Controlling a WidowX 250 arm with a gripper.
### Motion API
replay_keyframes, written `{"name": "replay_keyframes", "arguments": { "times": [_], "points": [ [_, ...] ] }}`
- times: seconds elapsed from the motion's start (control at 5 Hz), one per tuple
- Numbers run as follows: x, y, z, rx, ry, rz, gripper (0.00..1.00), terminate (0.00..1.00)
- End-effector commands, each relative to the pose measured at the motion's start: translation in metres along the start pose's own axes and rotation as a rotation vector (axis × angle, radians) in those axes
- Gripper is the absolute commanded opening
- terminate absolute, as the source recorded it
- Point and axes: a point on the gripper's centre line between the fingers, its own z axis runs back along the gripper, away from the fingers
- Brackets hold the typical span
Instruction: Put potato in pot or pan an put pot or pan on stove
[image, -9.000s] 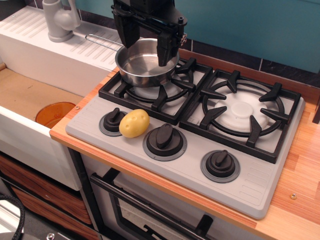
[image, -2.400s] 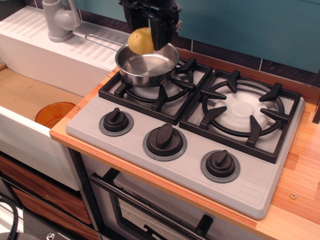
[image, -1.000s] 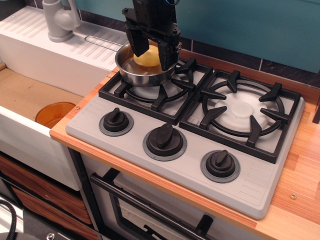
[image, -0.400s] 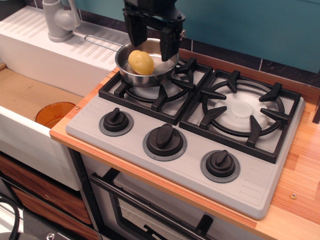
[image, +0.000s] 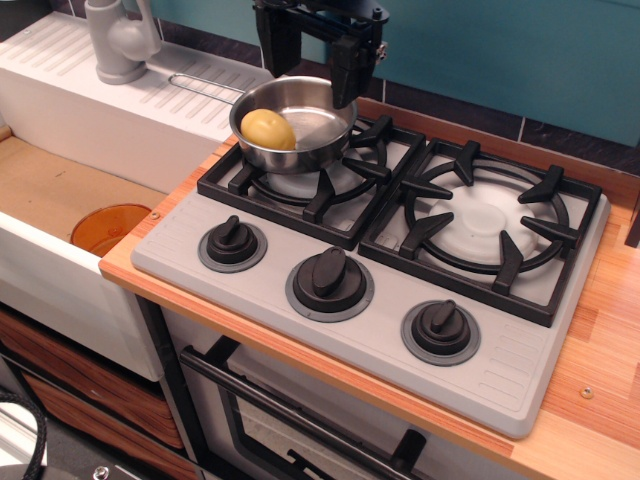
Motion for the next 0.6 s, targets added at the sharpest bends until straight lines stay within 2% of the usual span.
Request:
{"name": "replay_keyframes", "arguments": {
  "times": [0.0,0.2,0.4],
  "points": [
    [0.011,0.002,0.029,0.027,-0.093,0.002,1.0,0.0],
    [0.011,0.002,0.029,0.027,-0.093,0.002,1.0,0.0],
    [0.014,-0.007,0.011,0.062,-0.117,0.032,1.0,0.0]
  ]
}}
